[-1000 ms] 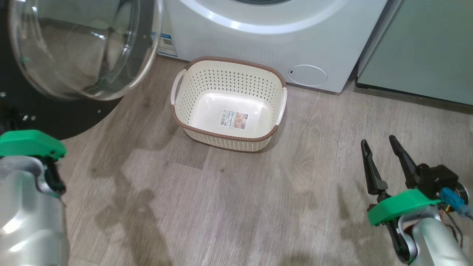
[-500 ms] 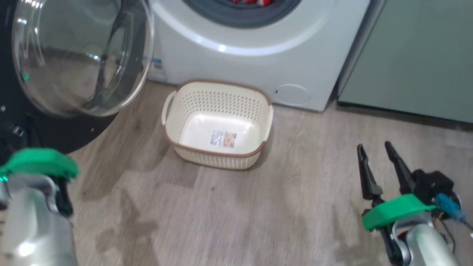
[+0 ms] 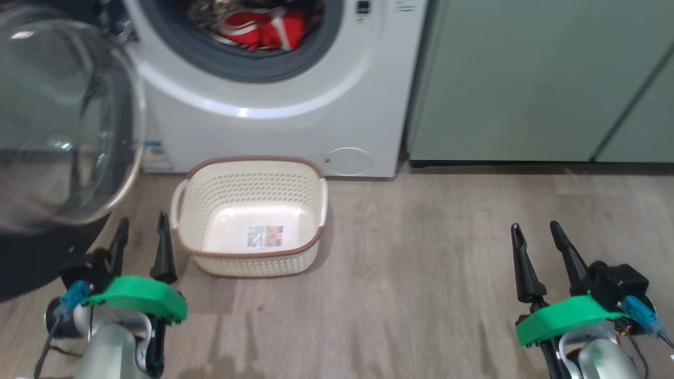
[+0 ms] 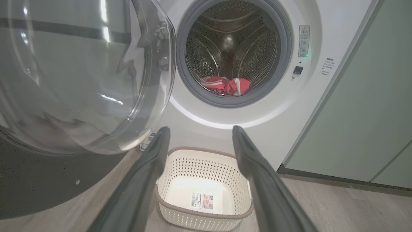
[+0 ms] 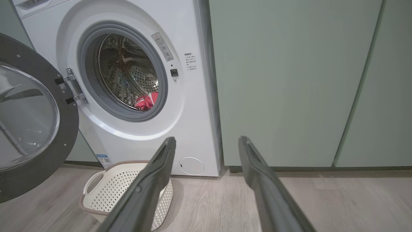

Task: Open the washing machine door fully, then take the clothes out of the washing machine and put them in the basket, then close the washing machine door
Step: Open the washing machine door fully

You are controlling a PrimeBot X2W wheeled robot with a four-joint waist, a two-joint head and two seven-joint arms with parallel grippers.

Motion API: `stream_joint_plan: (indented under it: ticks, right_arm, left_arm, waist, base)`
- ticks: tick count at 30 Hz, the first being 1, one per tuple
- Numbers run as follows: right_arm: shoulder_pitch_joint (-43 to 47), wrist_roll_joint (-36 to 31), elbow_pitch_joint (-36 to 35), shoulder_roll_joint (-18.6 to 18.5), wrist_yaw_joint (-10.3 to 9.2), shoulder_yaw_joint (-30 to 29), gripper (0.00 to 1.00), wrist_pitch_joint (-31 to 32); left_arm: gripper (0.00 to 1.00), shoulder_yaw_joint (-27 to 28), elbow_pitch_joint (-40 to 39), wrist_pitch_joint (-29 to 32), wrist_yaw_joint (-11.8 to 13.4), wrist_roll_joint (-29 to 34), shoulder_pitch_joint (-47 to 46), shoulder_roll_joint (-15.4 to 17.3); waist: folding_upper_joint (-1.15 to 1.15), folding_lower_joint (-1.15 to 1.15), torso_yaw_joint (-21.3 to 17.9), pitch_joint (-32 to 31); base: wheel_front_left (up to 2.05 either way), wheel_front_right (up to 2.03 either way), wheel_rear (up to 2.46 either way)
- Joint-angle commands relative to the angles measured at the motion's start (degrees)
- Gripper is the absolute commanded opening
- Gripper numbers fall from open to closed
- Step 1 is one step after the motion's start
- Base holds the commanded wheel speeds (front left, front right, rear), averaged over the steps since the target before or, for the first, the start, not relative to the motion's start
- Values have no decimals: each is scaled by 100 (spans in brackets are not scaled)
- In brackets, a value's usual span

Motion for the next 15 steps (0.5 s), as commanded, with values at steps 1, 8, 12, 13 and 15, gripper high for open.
stream_joint_plan:
  ticks: [1,8,12,13,15]
  right_arm:
    - [7,-16,-199,-6,-4,76,100,-37]
    - [148,4,-181,20,-4,104,100,-37]
    - [247,20,-192,-1,-4,85,100,-37]
    - [263,22,-194,-1,-4,81,100,-37]
    - [277,23,-201,5,-4,61,100,-37]
  left_arm:
    - [100,99,-235,-36,7,-60,-94,127]
    - [100,120,-149,-36,6,-277,33,77]
    - [100,57,-116,-36,6,-364,78,61]
    - [100,33,-111,-36,6,-337,109,82]
    - [100,28,-92,-36,6,-311,139,90]
  waist:
    - [0,0,-326,-124]
    - [0,0,-768,-209]
    - [0,0,-873,-247]
    - [0,0,-905,-259]
    - [0,0,-921,-275]
  base:
    - [0,0,0]
    - [0,0,0]
    - [0,0,0]
    - [0,0,0]
    - [0,0,0]
